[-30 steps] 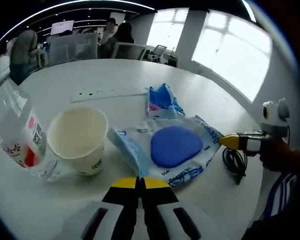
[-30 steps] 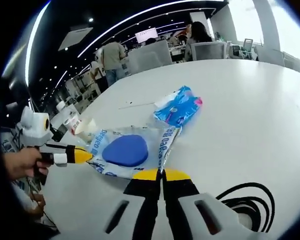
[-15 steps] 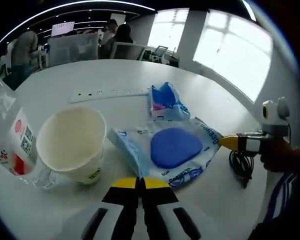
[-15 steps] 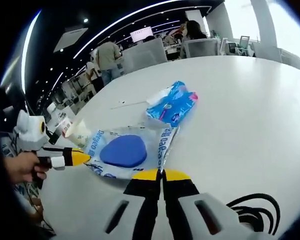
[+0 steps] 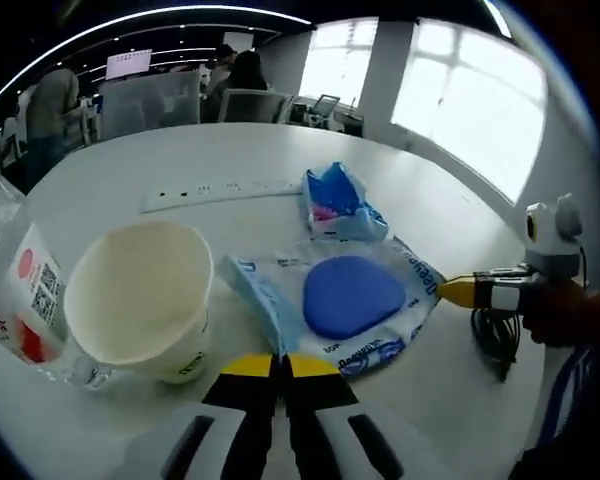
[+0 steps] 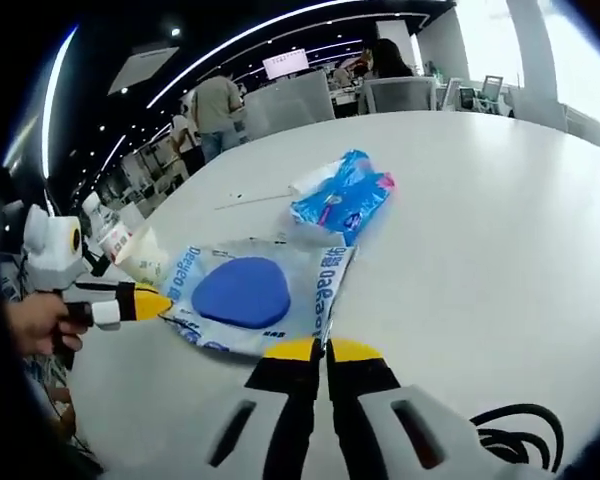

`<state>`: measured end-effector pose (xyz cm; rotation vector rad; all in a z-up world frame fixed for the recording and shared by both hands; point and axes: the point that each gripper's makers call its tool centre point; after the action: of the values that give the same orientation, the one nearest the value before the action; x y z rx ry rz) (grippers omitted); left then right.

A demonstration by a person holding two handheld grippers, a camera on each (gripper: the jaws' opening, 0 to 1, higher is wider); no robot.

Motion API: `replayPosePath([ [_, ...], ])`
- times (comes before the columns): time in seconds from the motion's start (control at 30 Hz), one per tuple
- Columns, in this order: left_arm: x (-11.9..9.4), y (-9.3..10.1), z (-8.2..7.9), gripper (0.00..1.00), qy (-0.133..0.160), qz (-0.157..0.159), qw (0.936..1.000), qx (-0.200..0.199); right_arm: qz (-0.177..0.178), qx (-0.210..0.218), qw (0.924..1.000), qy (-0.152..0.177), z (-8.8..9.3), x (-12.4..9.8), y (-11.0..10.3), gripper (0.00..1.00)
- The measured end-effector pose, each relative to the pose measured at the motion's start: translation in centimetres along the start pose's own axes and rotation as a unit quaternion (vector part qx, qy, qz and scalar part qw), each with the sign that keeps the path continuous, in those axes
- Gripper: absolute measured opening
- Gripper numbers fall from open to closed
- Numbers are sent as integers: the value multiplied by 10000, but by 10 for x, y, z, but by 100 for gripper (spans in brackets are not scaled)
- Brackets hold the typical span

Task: Arrange the tabletop items into an orderly group along one side of the table until the central work area is clear of visible clutter.

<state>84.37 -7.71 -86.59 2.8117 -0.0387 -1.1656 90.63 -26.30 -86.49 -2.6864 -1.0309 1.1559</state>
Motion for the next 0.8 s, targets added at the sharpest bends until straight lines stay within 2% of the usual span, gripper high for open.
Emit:
replayPosePath([
  [0.17,-1,-2,1,4,41,-46,10000,-1,-26,-119,9999,59,-2,-1,-2,3],
  [0.27,-3,-3,1,5,74,-65,9999,32,-122,-80,9999,61,-2,-2,-6,13],
  [0.63,-12,0,1,12,168,-62,9998,-62,-80,-269,9995,132,-6,-13,-9,19],
  [0.8,-22,7,0,16,234,-68,9997,-94,-65,-363,9991,199,-10,-19,-10,22],
])
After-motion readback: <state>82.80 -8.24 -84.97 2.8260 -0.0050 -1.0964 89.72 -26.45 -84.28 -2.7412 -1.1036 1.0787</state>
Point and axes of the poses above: the point that each gripper's makers call its tool centre point, and the gripper's own axes: x roughly forward along the fingers, y roughly to its right, z roughly out of its underside, and after that the axes turned 3 degrees about -z, right-handed
